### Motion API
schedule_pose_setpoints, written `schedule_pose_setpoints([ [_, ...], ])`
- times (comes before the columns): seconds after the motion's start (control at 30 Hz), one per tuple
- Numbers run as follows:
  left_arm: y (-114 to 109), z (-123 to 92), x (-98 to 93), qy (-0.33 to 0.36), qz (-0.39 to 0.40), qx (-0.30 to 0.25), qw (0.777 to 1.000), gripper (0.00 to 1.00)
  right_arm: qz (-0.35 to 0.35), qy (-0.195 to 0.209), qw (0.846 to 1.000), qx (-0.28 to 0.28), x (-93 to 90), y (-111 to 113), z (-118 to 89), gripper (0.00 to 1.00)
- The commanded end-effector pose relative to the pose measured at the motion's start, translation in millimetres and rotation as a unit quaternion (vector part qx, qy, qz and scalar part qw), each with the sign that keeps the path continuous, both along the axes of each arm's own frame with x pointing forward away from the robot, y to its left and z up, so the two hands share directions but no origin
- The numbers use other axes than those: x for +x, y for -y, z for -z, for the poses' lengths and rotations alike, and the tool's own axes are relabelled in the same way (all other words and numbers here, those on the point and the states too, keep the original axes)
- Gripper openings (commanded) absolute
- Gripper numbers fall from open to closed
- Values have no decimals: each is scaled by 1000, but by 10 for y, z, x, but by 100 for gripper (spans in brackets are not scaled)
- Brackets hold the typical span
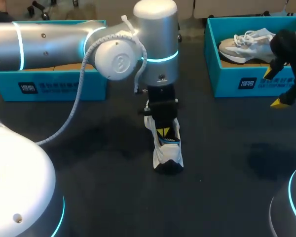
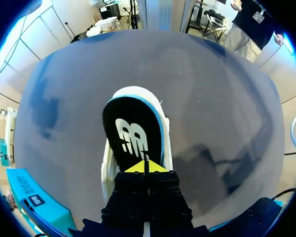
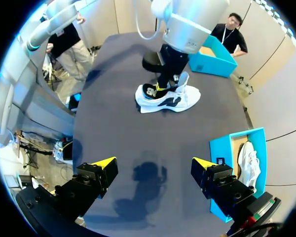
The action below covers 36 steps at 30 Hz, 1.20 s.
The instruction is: Take the shoe out of the shoebox, open the shoe tongue, remove and reinsert the insole, then place the shoe into the shoebox
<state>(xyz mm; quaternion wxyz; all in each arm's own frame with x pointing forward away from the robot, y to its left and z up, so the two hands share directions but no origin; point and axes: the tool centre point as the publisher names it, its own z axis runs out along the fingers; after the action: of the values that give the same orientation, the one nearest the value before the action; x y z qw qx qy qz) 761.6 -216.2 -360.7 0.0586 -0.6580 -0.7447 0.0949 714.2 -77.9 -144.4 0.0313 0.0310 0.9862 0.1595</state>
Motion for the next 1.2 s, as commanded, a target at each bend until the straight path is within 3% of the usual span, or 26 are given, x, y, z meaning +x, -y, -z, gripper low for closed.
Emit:
schedule_pose_setpoints([
  [0.03, 13, 84, -27, 0, 0, 1, 1000, 0, 0, -2, 1000, -2, 18, -11, 5, 100],
  [0.43, -4, 289, -116, 4, -4, 10, 1000, 0, 0, -2, 1000, -2, 18, -11, 5, 100],
  [0.87, 28, -67, -254, 1, 25, -14, 1000, 0, 0, -2, 1000, -2, 18, -11, 5, 100],
  [1.2, 61, 225, -335, -12, 22, -1, 1000, 0, 0, -2, 1000, -2, 18, -11, 5, 100],
])
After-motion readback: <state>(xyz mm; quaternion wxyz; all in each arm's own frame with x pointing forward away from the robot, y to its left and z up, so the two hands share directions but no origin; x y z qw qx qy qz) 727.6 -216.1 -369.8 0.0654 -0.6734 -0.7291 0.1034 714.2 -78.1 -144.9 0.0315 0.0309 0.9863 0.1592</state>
